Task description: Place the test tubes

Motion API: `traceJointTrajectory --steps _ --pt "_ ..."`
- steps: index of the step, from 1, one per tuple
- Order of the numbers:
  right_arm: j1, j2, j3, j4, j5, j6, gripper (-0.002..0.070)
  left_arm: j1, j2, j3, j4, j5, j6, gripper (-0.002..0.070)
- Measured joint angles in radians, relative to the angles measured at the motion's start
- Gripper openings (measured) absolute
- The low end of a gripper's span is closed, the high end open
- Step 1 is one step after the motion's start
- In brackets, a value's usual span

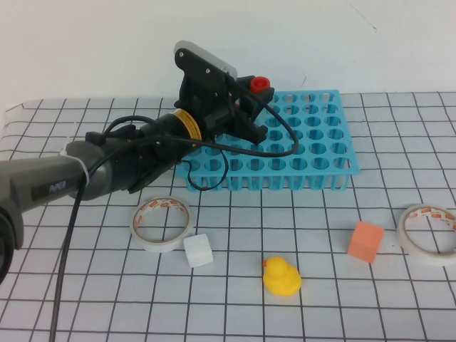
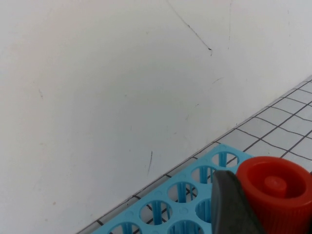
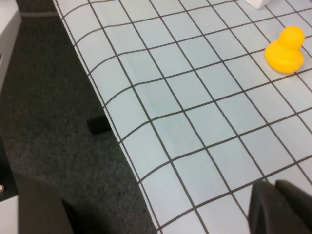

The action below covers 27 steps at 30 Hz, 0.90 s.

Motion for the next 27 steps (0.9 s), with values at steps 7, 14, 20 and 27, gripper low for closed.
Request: traceJointTrajectory --steps 7,14,20,27 --pt "0.000 0.000 0.000 0.000 0.000 0.000 -0.0001 0.000 -0.006 0.000 -0.008 0.024 -0.002 0.0263" --pt "0.000 0.000 0.000 0.000 0.000 0.000 -0.0001 0.000 -0.011 0.000 -0.022 0.046 0.012 0.0263" --pt "0.000 0.000 0.000 0.000 0.000 0.000 -0.0001 0.000 -0.017 0.000 -0.022 0.048 0.027 0.0263" --pt "0.000 0.000 0.000 0.000 0.000 0.000 -0.0001 0.000 -0.017 0.000 -0.008 0.048 0.030 0.0263"
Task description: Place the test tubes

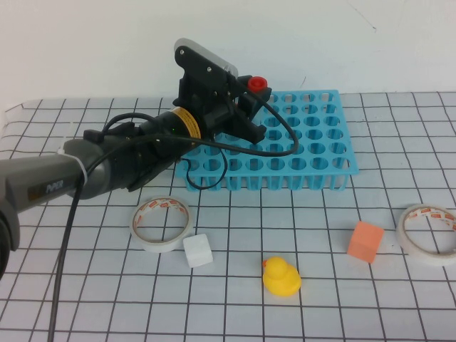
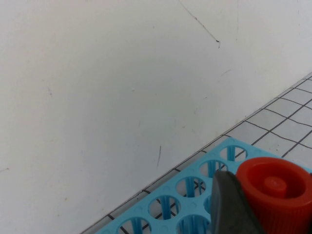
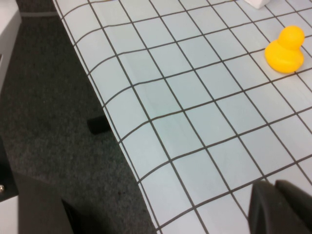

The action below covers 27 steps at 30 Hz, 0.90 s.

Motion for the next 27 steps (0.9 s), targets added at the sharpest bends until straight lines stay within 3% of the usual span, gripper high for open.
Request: traceJointTrajectory --steps 27 --pt "0.000 0.000 0.000 0.000 0.000 0.000 -0.0001 -0.002 0.032 0.000 -0.043 -0.009 0.002 0.0262"
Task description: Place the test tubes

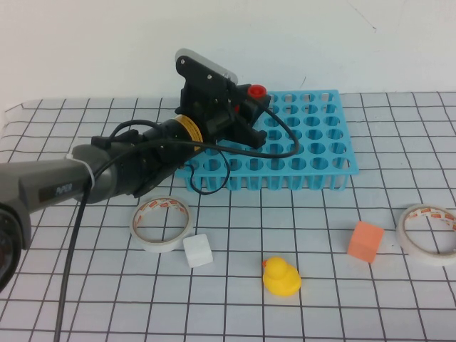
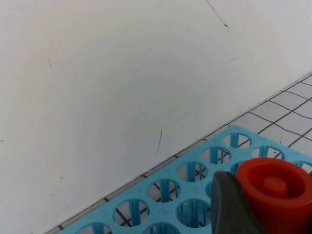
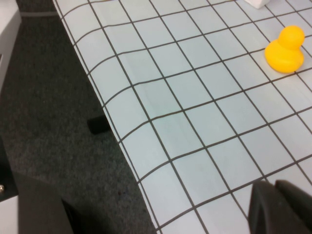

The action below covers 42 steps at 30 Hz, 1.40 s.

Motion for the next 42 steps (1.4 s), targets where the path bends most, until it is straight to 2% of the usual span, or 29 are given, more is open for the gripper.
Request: traceJointTrajectory --steps 7,8,11,13,15,18,21,26,28,33,42 --pt "0.000 0.000 0.000 0.000 0.000 0.000 -0.0001 -0.003 0.000 0.000 -0.012 0.013 0.000 0.0273" --pt "0.000 0.000 0.000 0.000 0.000 0.000 -0.0001 -0.003 0.000 0.000 -0.014 0.013 0.000 0.0300" --pt "0.000 0.000 0.000 0.000 0.000 0.000 -0.0001 -0.003 -0.006 0.000 -0.032 0.010 0.000 0.0438" --pt "0.000 0.000 0.000 0.000 0.000 0.000 -0.0001 -0.003 -0.024 0.000 -0.036 0.019 0.000 0.0483" --pt "0.000 0.000 0.000 0.000 0.000 0.000 -0.0001 -0.001 -0.056 0.000 -0.036 0.047 0.000 0.0487" --pt "0.000 0.000 0.000 0.000 0.000 0.000 -0.0001 0.007 -0.132 0.002 -0.036 0.087 0.006 0.0421" --pt "0.000 0.000 0.000 0.000 0.000 0.000 -0.0001 0.019 -0.229 0.002 -0.023 0.103 0.034 0.0312" --pt "0.000 0.000 0.000 0.002 0.000 0.000 -0.0001 0.046 -0.394 0.002 0.049 0.113 0.051 0.0090" --pt "0.000 0.000 0.000 0.002 0.000 0.000 -0.0001 0.053 -0.457 0.002 0.090 0.131 0.051 0.0038" --pt "0.000 0.000 0.000 0.006 0.000 0.000 -0.0001 0.055 -0.622 0.002 0.154 0.219 0.052 0.0006" --pt "0.000 0.000 0.000 0.008 0.000 0.000 -0.0001 0.057 -0.951 0.037 0.216 0.557 0.032 0.0001"
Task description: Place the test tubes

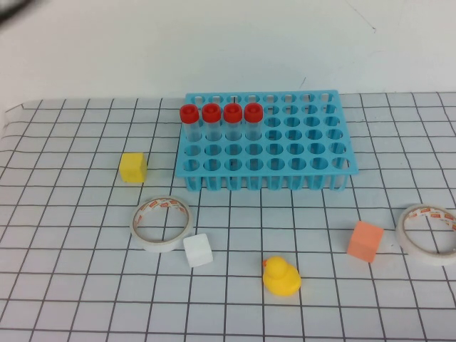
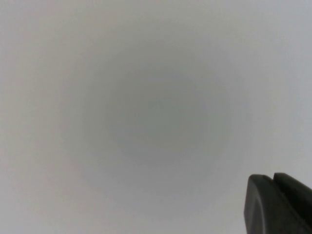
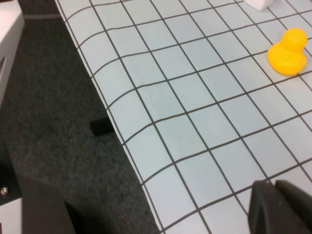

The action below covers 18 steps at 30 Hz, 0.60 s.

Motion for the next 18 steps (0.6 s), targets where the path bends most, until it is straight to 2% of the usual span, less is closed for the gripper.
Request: traceJointTrajectory --steps 8,18 --pt "0.000 0.000 0.000 0.002 0.000 0.000 -0.0001 0.000 -0.367 0.282 0.000 0.022 -0.018 0.0003" --pt "0.000 0.000 0.000 0.002 0.000 0.000 -0.0001 0.000 -0.783 0.780 0.000 0.022 -0.238 0.0001"
